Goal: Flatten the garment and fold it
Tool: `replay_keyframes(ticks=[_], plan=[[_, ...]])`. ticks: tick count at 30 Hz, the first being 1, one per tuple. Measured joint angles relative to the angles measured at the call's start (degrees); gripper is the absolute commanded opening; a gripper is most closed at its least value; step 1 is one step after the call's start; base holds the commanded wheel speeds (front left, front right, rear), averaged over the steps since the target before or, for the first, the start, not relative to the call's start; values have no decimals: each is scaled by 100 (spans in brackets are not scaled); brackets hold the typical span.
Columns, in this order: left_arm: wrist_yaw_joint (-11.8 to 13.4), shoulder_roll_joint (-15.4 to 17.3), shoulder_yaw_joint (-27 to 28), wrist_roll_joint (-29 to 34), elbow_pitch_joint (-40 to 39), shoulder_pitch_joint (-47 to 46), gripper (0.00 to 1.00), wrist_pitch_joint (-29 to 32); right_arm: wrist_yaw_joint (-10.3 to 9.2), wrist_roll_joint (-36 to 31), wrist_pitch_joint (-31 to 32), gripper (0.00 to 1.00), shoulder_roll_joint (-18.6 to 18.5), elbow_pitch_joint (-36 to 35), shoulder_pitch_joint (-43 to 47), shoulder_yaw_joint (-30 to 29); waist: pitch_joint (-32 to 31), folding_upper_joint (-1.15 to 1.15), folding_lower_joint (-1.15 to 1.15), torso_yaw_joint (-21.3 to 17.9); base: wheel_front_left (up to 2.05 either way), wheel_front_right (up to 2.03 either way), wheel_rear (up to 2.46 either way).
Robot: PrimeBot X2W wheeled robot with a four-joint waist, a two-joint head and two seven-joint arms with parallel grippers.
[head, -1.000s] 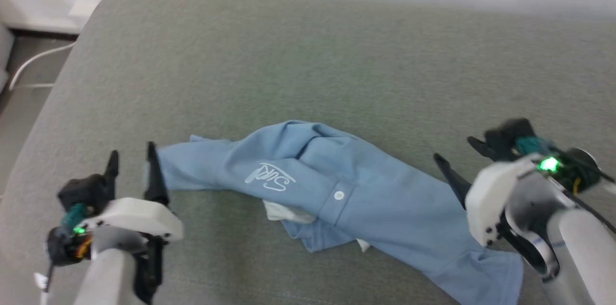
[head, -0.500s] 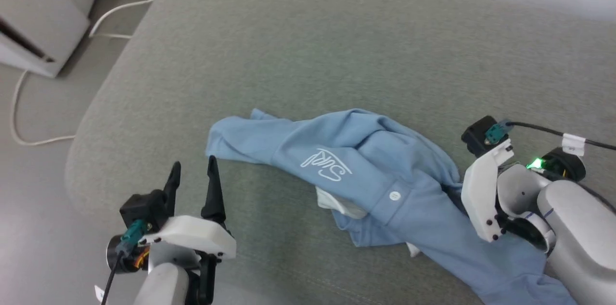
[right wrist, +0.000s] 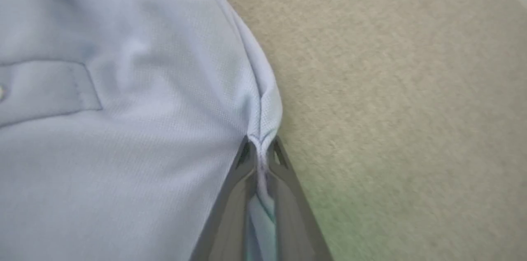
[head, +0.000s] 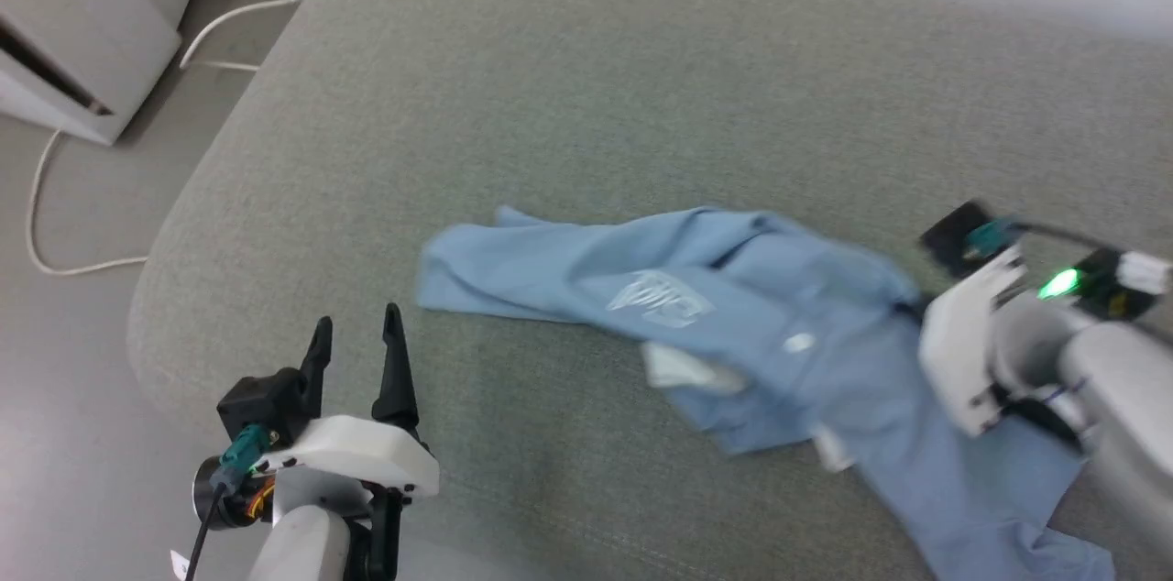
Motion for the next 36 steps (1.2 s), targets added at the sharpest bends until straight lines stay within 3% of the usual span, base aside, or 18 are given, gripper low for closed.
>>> replay_keyframes(ticks=[9,15,16,17,23,27,31,36], plan=[[-56,11,18,5,-3,0,100,-5,-32,-415,-168,0,-917,80,-658,-381,-175,0,0,-259,0,0,0],[-127,-26,-47,13,5,-18,100,-7,-33,-808,-389,0,-1137,491,-1182,-375,-13,0,0,-278,0,0,0],[-160,-29,-69,14,37,-26,100,-7,-33,-876,-510,94,-1111,642,-1262,-352,27,0,1,-278,0,0,0],[-163,-35,-86,18,59,-34,100,-7,-32,-971,-648,100,-1069,800,-1315,-346,63,0,1,-278,0,0,0],[-212,-82,-94,63,121,-125,100,-5,-32,-1330,-1518,100,-657,1480,-1415,-424,149,0,1,-381,0,0,0],[-268,-80,-59,120,121,-146,100,-5,-33,-1455,-2128,100,-443,1663,-1399,-800,87,0,1,-551,0,0,0],[-361,-37,-37,152,120,-145,100,-7,-34,-1522,-2679,100,-207,1549,-1162,-1378,-31,0,0,-790,0,0,0],[-472,79,-119,160,177,-151,100,83,-34,-1695,-3185,100,197,886,-286,-2312,-167,0,0,-1152,0,0,0]])
